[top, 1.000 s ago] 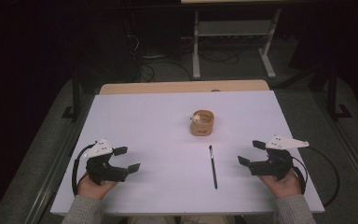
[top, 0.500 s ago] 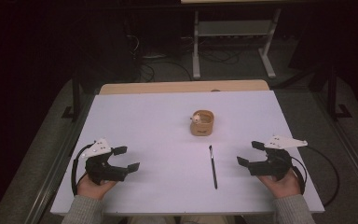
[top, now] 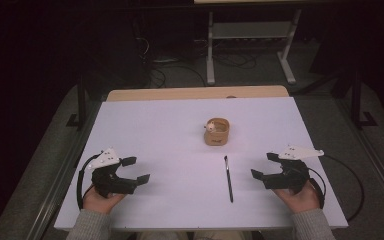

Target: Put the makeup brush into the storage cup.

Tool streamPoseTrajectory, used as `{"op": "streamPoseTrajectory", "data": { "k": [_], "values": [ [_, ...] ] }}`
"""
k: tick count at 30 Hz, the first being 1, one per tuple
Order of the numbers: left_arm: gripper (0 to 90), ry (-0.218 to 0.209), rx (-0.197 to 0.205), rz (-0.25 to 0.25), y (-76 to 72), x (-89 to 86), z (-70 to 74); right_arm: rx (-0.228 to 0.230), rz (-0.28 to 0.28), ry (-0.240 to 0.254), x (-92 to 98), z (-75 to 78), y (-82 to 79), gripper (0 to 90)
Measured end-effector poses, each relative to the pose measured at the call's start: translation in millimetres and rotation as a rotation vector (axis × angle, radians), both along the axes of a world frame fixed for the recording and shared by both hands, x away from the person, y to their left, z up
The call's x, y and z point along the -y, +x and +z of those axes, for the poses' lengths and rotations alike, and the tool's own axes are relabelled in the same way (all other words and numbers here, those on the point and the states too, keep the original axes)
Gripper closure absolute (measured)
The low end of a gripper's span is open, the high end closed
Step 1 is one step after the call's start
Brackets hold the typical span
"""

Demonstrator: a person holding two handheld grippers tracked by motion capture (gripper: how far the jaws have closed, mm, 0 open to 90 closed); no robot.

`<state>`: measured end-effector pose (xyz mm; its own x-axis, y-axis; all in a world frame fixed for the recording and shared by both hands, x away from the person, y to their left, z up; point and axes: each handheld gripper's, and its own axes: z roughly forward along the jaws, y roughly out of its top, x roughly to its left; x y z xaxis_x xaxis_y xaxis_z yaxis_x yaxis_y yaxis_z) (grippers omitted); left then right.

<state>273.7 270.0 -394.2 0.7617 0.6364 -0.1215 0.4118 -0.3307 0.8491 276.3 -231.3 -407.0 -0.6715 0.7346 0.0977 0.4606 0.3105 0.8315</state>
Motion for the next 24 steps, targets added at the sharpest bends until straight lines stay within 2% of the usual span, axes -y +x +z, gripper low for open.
{"op": "streamPoseTrajectory", "data": {
  "k": [14, 24],
  "values": [
    [15.7, 0.002, -0.004, 0.001, 0.4, -0.3, -1.0, -0.017, 0.017, -0.030, -16.2, 2.9, 2.8, 16.5],
    [15.7, -0.010, -0.013, 0.003, 1.1, 0.1, -2.4, -0.028, 0.037, -0.076, -33.8, 4.4, 5.4, 17.9]
  ]
}}
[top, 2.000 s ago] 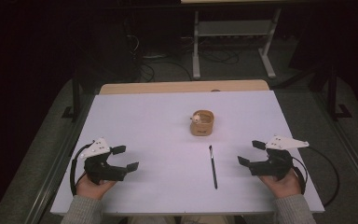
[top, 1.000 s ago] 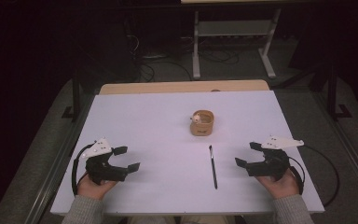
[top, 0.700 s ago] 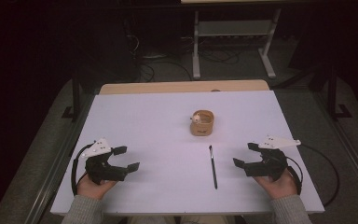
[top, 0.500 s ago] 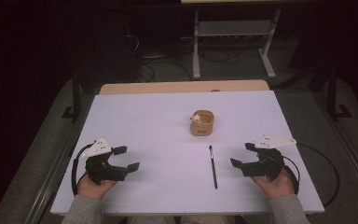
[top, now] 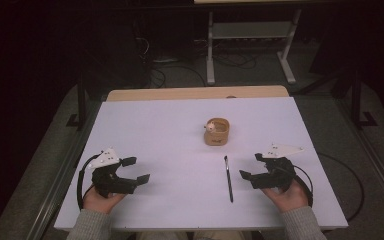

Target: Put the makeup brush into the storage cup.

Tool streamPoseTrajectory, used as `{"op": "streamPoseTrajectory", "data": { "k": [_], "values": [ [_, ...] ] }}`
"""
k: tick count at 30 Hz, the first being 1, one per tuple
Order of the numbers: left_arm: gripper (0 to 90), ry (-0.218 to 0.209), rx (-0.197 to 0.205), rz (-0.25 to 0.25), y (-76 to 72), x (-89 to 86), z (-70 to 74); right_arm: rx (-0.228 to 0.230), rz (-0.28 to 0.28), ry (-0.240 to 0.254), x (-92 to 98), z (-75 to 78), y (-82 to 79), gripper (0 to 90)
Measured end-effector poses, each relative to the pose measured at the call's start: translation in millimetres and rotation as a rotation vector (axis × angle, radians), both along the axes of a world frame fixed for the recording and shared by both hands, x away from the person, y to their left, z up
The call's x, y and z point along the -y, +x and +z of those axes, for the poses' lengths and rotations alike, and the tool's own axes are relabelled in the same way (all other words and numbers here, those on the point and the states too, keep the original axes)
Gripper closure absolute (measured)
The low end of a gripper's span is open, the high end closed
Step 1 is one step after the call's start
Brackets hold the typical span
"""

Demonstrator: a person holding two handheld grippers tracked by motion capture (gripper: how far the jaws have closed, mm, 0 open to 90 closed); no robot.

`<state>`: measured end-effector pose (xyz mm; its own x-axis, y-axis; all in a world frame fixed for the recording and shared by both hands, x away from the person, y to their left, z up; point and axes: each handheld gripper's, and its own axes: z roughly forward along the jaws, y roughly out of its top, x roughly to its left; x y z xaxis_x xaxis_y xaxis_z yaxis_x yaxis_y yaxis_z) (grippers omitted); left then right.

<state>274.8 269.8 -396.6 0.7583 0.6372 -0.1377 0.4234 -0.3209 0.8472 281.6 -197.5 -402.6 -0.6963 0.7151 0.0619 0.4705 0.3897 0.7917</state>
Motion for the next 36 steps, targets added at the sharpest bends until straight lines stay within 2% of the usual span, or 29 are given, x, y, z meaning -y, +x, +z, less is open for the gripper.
{"op": "streamPoseTrajectory", "data": {
  "k": [3, 8, 9, 15, 20, 25, 32, 36],
  "values": [
    [15.7, 0.012, 0.003, -0.004, -0.6, 0.1, -0.2, -0.013, 0.019, -0.025, -11.5, 0.8, 1.9, 20.3],
    [15.7, 0.001, 0.006, 0.004, -3.0, -2.3, 1.6, -0.036, 0.036, -0.029, -18.2, 2.9, 4.3, 21.6],
    [15.7, 0.006, 0.007, 0.006, -3.0, -2.6, 1.8, -0.054, 0.038, -0.023, -21.5, 4.0, 6.1, 21.8],
    [15.8, 0.005, 0.008, 0.013, -3.0, -3.5, 2.2, -0.078, 0.059, -0.060, -35.0, 5.3, 12.0, 25.9],
    [15.8, 0.009, 0.009, 0.010, -2.6, -2.8, 2.2, -0.108, 0.048, -0.077, -42.8, 4.7, 19.4, 31.1],
    [15.9, 0.004, 0.006, 0.012, -1.0, -3.8, 1.3, -0.172, 0.035, -0.119, -50.0, -1.9, 29.4, 39.2],
    [15.9, 0.008, 0.000, 0.002, 1.2, -1.4, -0.5, -0.285, 0.000, -0.175, -62.2, -10.9, 37.9, 48.8],
    [16.1, 0.008, 0.002, 0.001, 0.8, -0.6, 0.0, -0.323, -0.012, -0.201, -70.8, -14.8, 42.1, 53.8]
  ]
}}
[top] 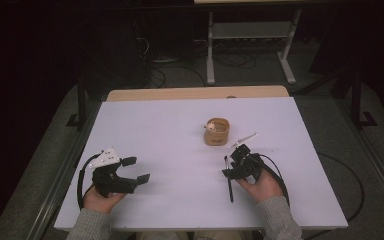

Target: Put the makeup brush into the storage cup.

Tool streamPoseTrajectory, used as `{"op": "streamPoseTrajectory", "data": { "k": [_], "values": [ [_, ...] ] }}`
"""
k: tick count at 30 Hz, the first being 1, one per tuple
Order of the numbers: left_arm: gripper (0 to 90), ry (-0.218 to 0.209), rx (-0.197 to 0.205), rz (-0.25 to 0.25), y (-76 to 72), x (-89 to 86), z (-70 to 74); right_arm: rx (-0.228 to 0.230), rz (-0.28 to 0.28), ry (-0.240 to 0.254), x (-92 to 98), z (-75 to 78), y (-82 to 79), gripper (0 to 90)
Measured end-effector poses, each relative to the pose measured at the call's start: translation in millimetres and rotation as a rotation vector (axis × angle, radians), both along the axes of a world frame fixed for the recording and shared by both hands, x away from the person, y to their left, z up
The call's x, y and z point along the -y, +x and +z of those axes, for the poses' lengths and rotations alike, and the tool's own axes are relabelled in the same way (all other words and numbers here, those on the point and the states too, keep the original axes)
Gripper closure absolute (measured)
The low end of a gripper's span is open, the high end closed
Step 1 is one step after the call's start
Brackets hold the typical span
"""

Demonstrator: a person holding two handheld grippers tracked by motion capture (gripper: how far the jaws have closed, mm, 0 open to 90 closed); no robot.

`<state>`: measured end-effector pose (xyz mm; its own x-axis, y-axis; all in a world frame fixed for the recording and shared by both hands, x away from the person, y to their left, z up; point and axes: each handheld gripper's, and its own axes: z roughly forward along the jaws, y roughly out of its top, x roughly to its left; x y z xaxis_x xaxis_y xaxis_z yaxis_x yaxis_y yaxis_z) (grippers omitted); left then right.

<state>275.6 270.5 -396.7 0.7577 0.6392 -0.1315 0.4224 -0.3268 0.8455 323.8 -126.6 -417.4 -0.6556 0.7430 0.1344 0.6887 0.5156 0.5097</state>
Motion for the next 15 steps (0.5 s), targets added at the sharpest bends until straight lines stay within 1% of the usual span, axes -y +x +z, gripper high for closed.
{"op": "streamPoseTrajectory", "data": {
  "k": [2, 6, 8, 9, 10, 11, 15],
  "values": [
    [16.2, 0.003, -0.002, -0.001, 0.4, -0.9, -0.3, -0.005, -0.012, -0.008, -1.1, -1.2, 2.6, 56.5],
    [16.3, -0.003, -0.003, 0.003, 0.5, -1.8, 0.1, -0.033, -0.041, -0.015, -0.8, -3.3, 6.2, 61.5],
    [16.4, 0.003, -0.001, 0.001, 0.7, -1.5, -0.2, -0.045, -0.043, -0.025, -2.1, -4.3, 7.4, 63.9],
    [16.4, 0.006, -0.002, -0.001, 0.6, -1.4, -0.3, -0.043, -0.048, -0.037, -3.2, -5.0, 7.5, 66.1],
    [16.4, 0.006, -0.002, -0.001, 0.6, -1.4, -0.3, -0.043, -0.048, -0.037, -3.2, -5.0, 7.5, 66.1],
    [16.5, 0.006, 0.000, -0.003, 0.4, -1.1, 0.2, -0.061, -0.055, -0.047, -4.3, -6.7, 8.5, 67.6],
    [16.6, 0.005, 0.000, -0.003, 0.8, -0.7, 0.3, -0.070, -0.055, -0.073, -7.9, -8.4, 8.5, 70.7]
  ]
}}
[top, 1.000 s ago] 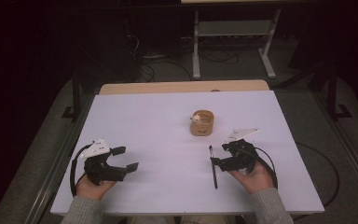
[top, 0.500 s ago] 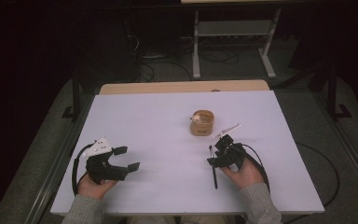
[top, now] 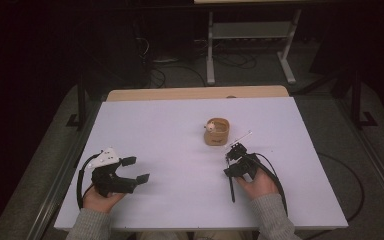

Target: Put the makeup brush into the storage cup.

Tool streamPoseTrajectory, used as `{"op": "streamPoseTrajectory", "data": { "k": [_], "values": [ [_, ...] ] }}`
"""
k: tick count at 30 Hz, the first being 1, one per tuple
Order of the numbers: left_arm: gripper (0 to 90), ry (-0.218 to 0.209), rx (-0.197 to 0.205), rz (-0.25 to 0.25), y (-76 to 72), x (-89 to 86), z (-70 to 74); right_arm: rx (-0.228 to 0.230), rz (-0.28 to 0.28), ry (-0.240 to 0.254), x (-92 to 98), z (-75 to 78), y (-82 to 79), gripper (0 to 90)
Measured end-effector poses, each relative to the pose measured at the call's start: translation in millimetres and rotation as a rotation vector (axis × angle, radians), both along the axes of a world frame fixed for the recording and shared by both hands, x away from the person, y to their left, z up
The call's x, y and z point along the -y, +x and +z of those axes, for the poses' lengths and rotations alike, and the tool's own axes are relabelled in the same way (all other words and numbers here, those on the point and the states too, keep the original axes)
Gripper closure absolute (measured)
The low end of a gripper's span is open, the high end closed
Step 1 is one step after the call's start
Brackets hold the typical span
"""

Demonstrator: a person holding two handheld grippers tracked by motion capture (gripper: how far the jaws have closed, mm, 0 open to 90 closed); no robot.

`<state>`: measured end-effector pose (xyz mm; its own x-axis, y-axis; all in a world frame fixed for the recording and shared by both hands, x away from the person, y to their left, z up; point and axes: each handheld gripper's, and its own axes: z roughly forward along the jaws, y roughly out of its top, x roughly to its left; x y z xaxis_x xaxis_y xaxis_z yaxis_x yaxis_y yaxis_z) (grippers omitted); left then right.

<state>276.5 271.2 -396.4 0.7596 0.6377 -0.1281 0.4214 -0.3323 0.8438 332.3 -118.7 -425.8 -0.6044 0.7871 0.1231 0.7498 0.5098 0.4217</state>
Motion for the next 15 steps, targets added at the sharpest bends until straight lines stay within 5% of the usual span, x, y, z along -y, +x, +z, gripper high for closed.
{"op": "streamPoseTrajectory", "data": {
  "k": [8, 15],
  "values": [
    [16.6, -0.003, 0.003, 0.001, -0.8, 0.1, 0.8, 0.040, -0.011, -0.085, -14.4, 0.2, -4.7, 77.4],
    [17.1, 0.004, 0.003, -0.007, -0.4, 1.8, 0.8, 0.036, 0.028, -0.090, -15.3, 0.2, -3.8, 83.1]
  ]
}}
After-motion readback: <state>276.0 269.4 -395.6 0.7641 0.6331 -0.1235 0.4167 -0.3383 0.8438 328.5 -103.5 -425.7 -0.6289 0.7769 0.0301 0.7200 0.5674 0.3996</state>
